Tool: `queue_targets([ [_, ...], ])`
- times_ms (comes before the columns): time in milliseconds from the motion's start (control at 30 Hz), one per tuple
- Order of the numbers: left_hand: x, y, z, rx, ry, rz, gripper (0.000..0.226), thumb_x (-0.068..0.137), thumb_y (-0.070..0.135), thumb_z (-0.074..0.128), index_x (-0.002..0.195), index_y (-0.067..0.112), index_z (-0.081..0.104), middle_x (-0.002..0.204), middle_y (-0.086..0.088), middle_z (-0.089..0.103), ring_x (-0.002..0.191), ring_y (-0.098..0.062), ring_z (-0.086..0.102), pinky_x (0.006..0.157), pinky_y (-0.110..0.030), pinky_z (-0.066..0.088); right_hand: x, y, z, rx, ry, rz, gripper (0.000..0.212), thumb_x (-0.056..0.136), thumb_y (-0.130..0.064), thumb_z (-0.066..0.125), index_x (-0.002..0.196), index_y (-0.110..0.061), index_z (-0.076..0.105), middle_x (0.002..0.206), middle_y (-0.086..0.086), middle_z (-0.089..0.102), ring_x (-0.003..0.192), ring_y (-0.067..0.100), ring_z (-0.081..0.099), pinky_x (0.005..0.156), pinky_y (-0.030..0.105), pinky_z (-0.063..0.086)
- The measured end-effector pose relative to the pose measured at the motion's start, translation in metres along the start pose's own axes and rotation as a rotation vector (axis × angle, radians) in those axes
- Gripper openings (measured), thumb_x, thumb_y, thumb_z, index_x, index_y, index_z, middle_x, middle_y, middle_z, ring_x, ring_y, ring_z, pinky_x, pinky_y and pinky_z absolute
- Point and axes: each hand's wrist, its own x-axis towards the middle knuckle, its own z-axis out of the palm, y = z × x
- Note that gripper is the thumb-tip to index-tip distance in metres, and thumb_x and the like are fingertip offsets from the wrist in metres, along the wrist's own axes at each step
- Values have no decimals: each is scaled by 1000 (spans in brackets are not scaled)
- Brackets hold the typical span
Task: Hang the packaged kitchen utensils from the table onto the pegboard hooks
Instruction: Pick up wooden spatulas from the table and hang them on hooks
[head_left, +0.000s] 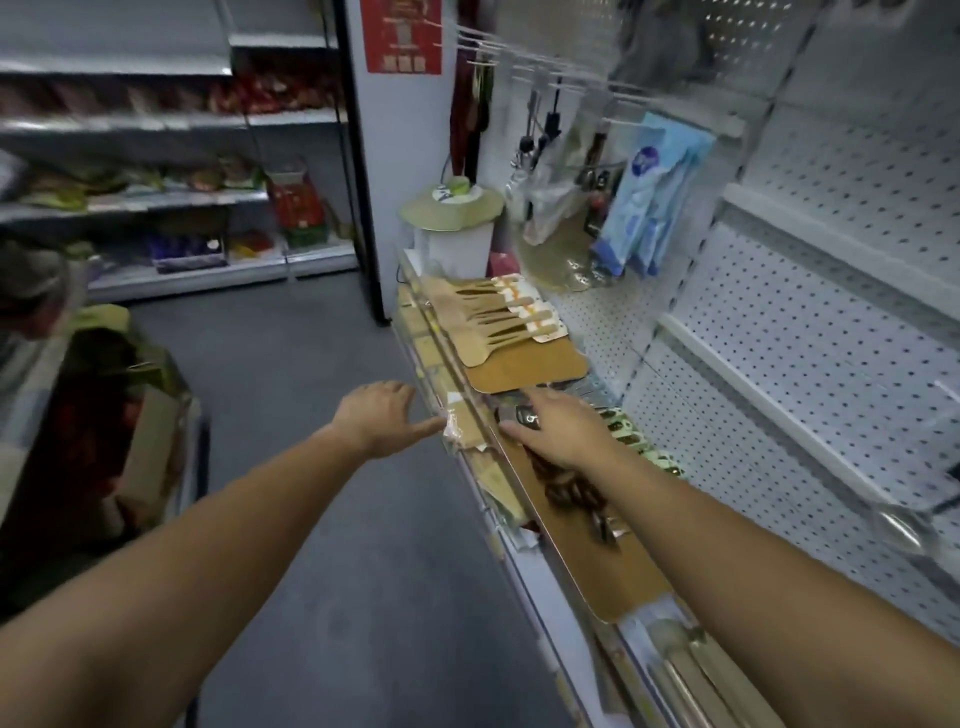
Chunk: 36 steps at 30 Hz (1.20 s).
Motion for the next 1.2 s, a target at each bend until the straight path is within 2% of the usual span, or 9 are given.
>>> queue_targets([
  [100, 36, -31, -6, 4, 17, -9, 93, 83, 83, 31, 147, 16, 39, 151, -7, 43, 136, -27, 42, 110, -41, 38, 58, -18, -4, -12, -31, -16, 77, 93, -70, 42, 150, -17, 39, 147, 9, 51, 132, 29, 50, 109, 44, 41],
  [233, 93, -62, -6, -7, 1, -32, 92, 83, 82, 30, 148, 17, 37, 151, -6, 42, 137, -26, 42, 111, -40, 36, 134, -23, 3, -23, -23, -32, 79, 90, -75, 40, 146, -19, 42, 144, 7, 54, 128, 28, 53, 107, 47, 42],
  [333, 147, -76, -10, 10, -24, -45, 90, 85, 80, 30, 148, 16, 37, 152, -7, 41, 137, -26, 41, 111, -40, 35, 193, -18, 9, -6, -26, -16, 80, 91, -74, 41, 149, -19, 39, 149, 6, 50, 134, 27, 48, 110, 46, 38],
  [467, 228, -85, -21, 20, -44, -55, 87, 86, 79, 31, 145, 16, 40, 149, -7, 44, 135, -26, 43, 109, -40, 36, 277, -3, 10, 37, 0, -1, 79, 91, -72, 43, 148, -19, 41, 148, 6, 50, 134, 26, 48, 109, 43, 39],
  [600, 300, -94, -38, 18, -60, -46, 86, 86, 79, 31, 144, 16, 41, 146, -7, 47, 133, -26, 44, 108, -40, 38, 349, 13, 7, 59, -62, 29, 78, 92, -70, 42, 152, -19, 37, 154, 4, 43, 139, 26, 43, 111, 41, 34],
  [733, 362, -115, -47, 20, -78, -5, 86, 88, 76, 32, 148, 15, 36, 150, -8, 43, 136, -27, 42, 109, -40, 36, 420, 17, 4, 50, -87, 65, 80, 91, -71, 42, 151, -19, 37, 151, 6, 47, 136, 28, 46, 109, 40, 37],
  [933, 472, -167, -36, 23, -95, 116, 86, 87, 78, 31, 145, 15, 40, 151, -7, 42, 134, -27, 44, 107, -41, 41, 514, 14, 17, 75, -88, 167, 72, 93, -67, 45, 145, -18, 44, 143, 9, 54, 129, 30, 51, 103, 39, 42],
  [1067, 546, -192, -14, 35, -152, 257, 88, 87, 78, 31, 150, 16, 32, 156, -6, 36, 140, -27, 36, 110, -42, 37, 549, 18, 40, 135, -79, 349, 73, 94, -66, 45, 145, -13, 45, 145, 11, 53, 130, 30, 50, 102, 39, 43],
  [1200, 592, -196, 9, 129, -242, 457, 84, 89, 74, 35, 149, 15, 34, 152, -7, 39, 138, -28, 39, 106, -42, 38, 555, 14, 71, 249, -120, 565, 75, 94, -66, 45, 146, -12, 42, 146, 14, 50, 131, 32, 49, 103, 42, 43],
])
